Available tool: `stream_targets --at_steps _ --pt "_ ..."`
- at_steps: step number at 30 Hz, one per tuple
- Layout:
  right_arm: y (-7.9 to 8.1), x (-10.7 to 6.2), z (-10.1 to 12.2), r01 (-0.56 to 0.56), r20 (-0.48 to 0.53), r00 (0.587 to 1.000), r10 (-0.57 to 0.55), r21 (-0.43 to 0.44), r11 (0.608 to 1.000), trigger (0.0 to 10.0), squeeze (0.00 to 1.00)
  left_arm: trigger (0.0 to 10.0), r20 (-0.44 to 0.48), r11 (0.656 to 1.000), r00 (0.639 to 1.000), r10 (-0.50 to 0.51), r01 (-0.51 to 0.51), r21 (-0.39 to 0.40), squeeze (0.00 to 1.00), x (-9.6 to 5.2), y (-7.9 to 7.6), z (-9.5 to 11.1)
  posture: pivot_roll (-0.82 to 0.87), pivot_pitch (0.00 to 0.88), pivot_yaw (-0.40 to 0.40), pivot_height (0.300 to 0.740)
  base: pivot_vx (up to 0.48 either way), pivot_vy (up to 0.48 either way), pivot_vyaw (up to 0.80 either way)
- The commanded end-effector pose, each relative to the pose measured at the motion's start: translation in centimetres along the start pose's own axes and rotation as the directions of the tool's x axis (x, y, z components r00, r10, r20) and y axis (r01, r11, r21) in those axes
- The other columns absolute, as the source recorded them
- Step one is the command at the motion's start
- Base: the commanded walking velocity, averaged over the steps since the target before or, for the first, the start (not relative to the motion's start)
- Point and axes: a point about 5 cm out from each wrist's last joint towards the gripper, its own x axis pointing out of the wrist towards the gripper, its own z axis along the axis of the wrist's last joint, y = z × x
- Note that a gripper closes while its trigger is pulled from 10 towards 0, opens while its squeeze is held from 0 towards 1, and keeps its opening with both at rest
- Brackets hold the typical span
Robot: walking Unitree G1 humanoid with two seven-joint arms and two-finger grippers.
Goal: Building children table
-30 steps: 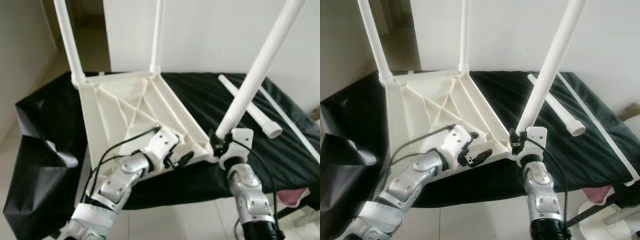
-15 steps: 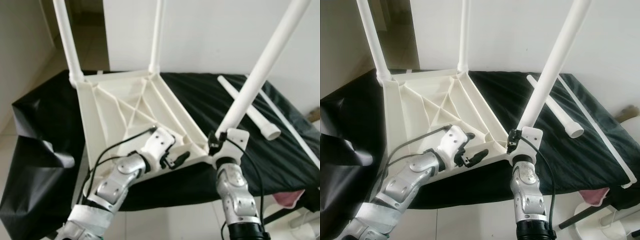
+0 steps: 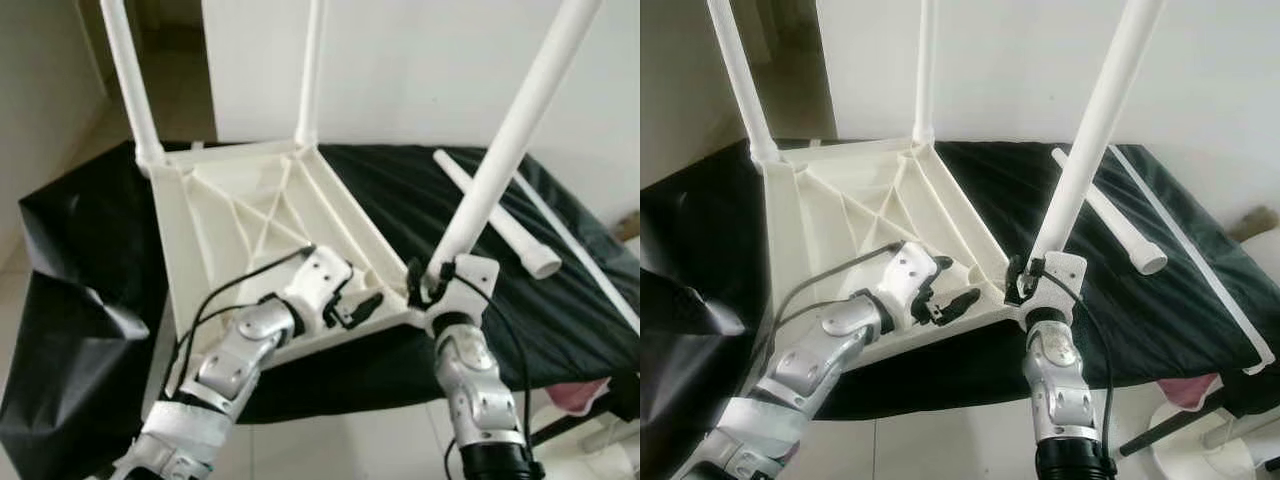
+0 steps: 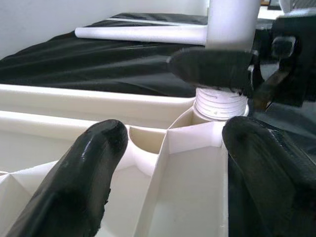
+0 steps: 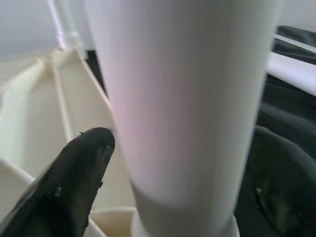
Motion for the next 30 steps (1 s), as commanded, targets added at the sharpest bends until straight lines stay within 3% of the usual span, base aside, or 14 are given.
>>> stream_targets --at_steps 1,6,8,9,19,20,30 --pt "-0.4 -0.3 0.0 -0.027 -0.006 1.0 0.027 0.001 1.0 10.0 1.0 10.0 -0.011 0.999 0.999 -0.046 0.046 0.017 0.0 0.3 -0.2 -0.1 0.03 0.0 -0.04 0.74 0.0 0.0 0.0" --pt "-1.6 -0.4 0.2 -0.087 0.003 0.996 0.087 -0.014 0.996 10.0 1.0 10.0 0.01 0.996 0.997 -0.079 0.079 0.037 0.0 0.4 -0.4 0.2 0.02 0.0 -0.03 0.74 0.0 0.0 0.0" --pt "-1.8 -0.4 0.4 -0.197 0.008 0.98 0.198 -0.035 0.98 10.0 1.0 10.0 0.003 0.995 0.996 -0.092 0.092 0.05 0.0 0.4 -0.4 0.1 0.01 0.0 -0.017 0.74 0.0 0.0 0.0" --pt "-2.0 -0.3 0.6 -0.231 0.016 0.973 0.232 -0.052 0.972 10.0 0.0 10.0 -0.003 0.994 0.995 -0.096 0.096 0.055 0.0 0.5 -0.3 0.1 0.0 0.0 -0.011 0.74 0.0 0.0 0.0" --pt "-3.4 0.6 1.0 -0.39 -0.015 0.92 0.392 -0.137 0.911 10.0 0.0 10.0 -0.009 0.995 0.996 -0.085 0.085 0.042 0.0 0.3 0.2 -0.1 0.0 0.0 0.011 0.74 0.0 0.0 0.0" --pt "-3.6 1.0 1.1 -0.443 -0.025 0.896 0.444 -0.152 0.884 10.0 0.0 10.0 -0.004 0.995 0.996 -0.094 0.094 0.04 0.0 0.2 0.1 0.0 0.01 0.0 0.013 0.74 0.0 0.0 0.0" --pt "-3.6 2.1 1.6 -0.554 -0.033 0.829 0.558 -0.177 0.814 10.0 0.0 10.0 0.004 0.996 0.996 -0.094 0.094 -0.006 0.0 -0.3 0.4 0.0 0.02 0.0 0.014 0.74 0.0 0.0 0.0"
